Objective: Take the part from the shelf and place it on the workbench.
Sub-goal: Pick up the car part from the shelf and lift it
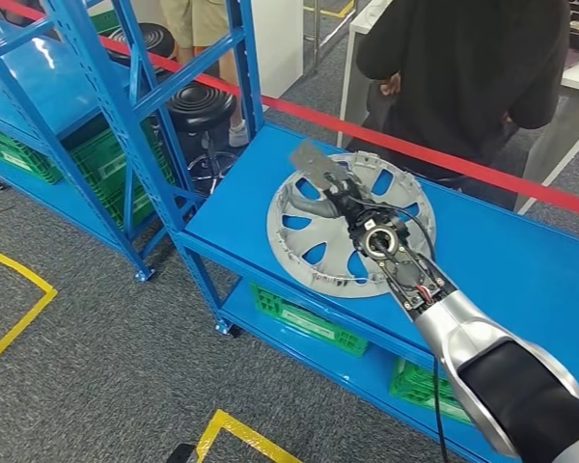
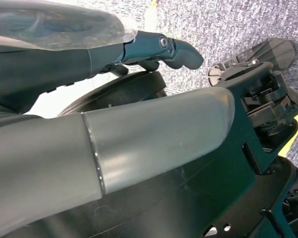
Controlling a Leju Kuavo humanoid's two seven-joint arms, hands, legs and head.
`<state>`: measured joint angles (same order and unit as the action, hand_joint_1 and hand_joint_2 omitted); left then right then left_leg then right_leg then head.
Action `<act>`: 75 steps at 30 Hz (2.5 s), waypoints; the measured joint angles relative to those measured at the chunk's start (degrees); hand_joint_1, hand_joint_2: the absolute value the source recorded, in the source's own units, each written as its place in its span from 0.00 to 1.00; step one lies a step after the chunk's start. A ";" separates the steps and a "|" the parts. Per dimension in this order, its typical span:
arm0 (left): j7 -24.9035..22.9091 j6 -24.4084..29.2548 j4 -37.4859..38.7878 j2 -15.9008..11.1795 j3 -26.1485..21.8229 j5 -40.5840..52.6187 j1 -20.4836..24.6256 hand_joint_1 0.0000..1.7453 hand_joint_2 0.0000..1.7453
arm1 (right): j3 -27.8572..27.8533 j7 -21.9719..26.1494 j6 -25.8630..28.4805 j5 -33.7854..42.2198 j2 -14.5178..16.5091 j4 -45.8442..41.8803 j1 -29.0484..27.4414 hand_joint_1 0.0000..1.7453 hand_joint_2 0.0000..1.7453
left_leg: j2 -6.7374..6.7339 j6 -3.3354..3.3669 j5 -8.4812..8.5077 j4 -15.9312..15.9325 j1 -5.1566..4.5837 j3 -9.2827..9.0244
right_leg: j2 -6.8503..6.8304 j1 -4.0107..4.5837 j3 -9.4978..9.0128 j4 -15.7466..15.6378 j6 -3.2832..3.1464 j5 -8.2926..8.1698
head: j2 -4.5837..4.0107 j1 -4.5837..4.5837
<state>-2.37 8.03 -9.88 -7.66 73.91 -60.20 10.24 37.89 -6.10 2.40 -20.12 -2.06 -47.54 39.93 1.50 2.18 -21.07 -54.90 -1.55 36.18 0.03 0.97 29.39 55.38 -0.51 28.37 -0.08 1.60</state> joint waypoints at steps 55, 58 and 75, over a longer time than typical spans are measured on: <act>-0.85 1.39 0.00 -1.61 -1.76 -1.81 -2.96 0.00 0.00 | 13.60 -14.46 -18.82 -8.13 -11.10 -23.55 -11.28 0.00 1.00 | 0.00 -0.25 -0.18 0.26 0.01 -0.06 | 0.07 -0.02 0.09 -0.01 -0.23 0.21 | 0.00 -0.37; -0.74 1.10 0.00 -1.64 -1.77 -1.74 -2.96 0.00 0.00 | 13.52 -14.46 -17.55 -9.17 -11.48 -23.28 -11.66 0.00 1.00 | 0.00 -0.25 -0.18 0.26 0.01 -0.06 | 0.07 -0.02 0.08 -0.01 -0.22 0.21 | 0.00 -0.37; -0.78 0.99 0.00 -1.27 -1.83 -1.62 -3.05 0.00 0.00 | 13.15 -13.82 -14.80 -11.03 -12.02 -14.98 -12.81 0.00 1.00 | 0.03 -0.25 -0.18 0.26 0.00 -0.05 | 0.02 -0.02 0.05 -0.01 -0.22 0.22 | -0.01 -0.36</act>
<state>-3.15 9.02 -9.88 -8.93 72.08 -61.82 7.19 51.04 -19.92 -12.40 -31.15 -14.08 -62.51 27.12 1.52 1.93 -21.25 -54.64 -1.55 36.13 0.05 0.94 29.44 55.37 -0.73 28.58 -0.08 1.24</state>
